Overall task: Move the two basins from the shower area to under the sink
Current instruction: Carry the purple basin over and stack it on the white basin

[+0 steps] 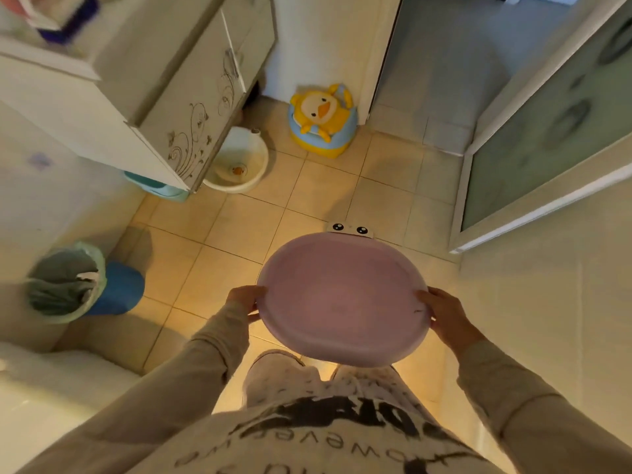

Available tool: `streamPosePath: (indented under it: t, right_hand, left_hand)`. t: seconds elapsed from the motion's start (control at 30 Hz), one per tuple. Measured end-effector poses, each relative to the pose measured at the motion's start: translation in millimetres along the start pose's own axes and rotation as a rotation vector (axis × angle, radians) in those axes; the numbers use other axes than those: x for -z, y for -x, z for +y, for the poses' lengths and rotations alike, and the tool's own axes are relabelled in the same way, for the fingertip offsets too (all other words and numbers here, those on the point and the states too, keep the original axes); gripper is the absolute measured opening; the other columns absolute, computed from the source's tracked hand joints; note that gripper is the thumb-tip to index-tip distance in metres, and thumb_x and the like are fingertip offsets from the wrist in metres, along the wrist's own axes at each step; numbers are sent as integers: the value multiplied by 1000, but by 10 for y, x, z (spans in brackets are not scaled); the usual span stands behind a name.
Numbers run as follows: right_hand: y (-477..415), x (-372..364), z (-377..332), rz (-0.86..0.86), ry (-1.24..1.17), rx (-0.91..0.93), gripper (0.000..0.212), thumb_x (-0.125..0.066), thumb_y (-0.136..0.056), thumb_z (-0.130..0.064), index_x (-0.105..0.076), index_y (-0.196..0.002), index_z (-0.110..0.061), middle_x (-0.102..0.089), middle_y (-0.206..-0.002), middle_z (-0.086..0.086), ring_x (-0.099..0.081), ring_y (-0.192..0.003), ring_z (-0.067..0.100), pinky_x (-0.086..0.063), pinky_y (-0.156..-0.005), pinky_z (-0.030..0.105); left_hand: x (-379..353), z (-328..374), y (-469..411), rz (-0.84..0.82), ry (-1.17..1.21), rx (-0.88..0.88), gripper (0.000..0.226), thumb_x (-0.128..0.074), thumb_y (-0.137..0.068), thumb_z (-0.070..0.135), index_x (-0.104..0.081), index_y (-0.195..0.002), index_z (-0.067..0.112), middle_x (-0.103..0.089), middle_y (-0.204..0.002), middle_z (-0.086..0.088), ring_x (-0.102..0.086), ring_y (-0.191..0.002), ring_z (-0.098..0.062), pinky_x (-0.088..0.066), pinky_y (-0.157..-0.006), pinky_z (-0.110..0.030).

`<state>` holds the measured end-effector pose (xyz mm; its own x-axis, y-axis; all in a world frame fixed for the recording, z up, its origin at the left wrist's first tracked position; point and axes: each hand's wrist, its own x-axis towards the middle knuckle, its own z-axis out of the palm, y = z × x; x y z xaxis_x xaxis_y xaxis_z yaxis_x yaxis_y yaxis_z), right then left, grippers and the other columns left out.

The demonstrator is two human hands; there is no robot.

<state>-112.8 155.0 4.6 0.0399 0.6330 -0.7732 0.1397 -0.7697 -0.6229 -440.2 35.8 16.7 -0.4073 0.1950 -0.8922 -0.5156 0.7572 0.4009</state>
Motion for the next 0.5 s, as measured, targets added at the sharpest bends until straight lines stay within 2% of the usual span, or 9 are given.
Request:
streamPosePath:
  t: [0.07, 0.13, 0.23, 0.27, 0.33, 0.4, 0.43, 0.5]
  right_hand:
    - [-269, -3, -401, -28, 56, 13, 43, -64, -82, -8, -59, -125, -2, -62, -120, 19, -57, -105, 34, -49, -89, 43]
    - [-534, -3, -804, -56, 93, 19, 42, -64, -82, -7, -59, -124, -2, -63, -119, 19, -57, -103, 32, -48, -88, 42]
    - [-880, -40, -1383, -109, 167, 35, 40, -63, -83, -8, -60, -122, -3, -63, -116, 17, -57, -101, 31, -49, -85, 40]
    - [-975, -53, -1549, -115, 196, 40, 40, -63, -83, -8, -59, -123, -3, -62, -116, 17, -57, -102, 31, -49, -85, 41]
    - [-1179, -90, -1841, -132, 224, 41, 43, -63, -83, -9, -58, -126, -3, -62, -117, 16, -57, -105, 32, -49, -85, 40]
    - [-1383, -180, -2114, -160, 251, 42, 43, -64, -83, -11, -58, -125, -4, -62, -121, 19, -58, -108, 34, -48, -88, 43]
    - [-1472, -240, -2238, -172, 277, 49, 43, -64, -83, -11, -58, -125, -3, -62, -122, 20, -58, -107, 34, -48, -91, 45]
    - [-1639, -386, -2460, -191, 325, 58, 43, -64, -83, -11, -58, -124, -2, -62, -122, 21, -58, -104, 32, -48, -94, 46]
  left_hand:
    - [-211, 206, -64, 26, 24, 24, 40, -61, -82, 3, -57, -120, -8, -59, -86, -11, -55, -91, -29, -49, -81, -39]
    - [-408, 410, -127, 25, 59, 28, 41, -60, -82, 3, -56, -121, -8, -57, -78, -10, -56, -81, -29, -49, -75, -39]
    - [-679, 712, -229, 26, 109, -6, 38, -61, -84, 3, -56, -121, -4, -59, -87, -12, -56, -77, -27, -47, -77, -39]
    - [-755, 798, -237, 32, 116, -7, 31, -61, -84, 3, -58, -115, -1, -59, -87, -12, -56, -76, -26, -47, -78, -38]
    - [-875, 969, -271, 42, 115, 8, 6, -61, -84, 3, -60, -89, 2, -57, -77, -9, -53, -66, -22, -48, -70, -36]
    - [-963, 1162, -339, 38, 136, 24, 14, -61, -84, 3, -56, -71, 7, -55, -73, -8, -52, -64, -20, -47, -59, -32]
    - [-999, 1257, -385, 44, 143, 26, 14, -61, -84, 3, -56, -71, 7, -55, -73, -7, -53, -66, -22, -47, -58, -31]
    - [-1054, 1443, -460, 65, 156, 41, 3, -60, -84, 4, -58, -83, 4, -55, -73, -7, -55, -74, -26, -49, -61, -33]
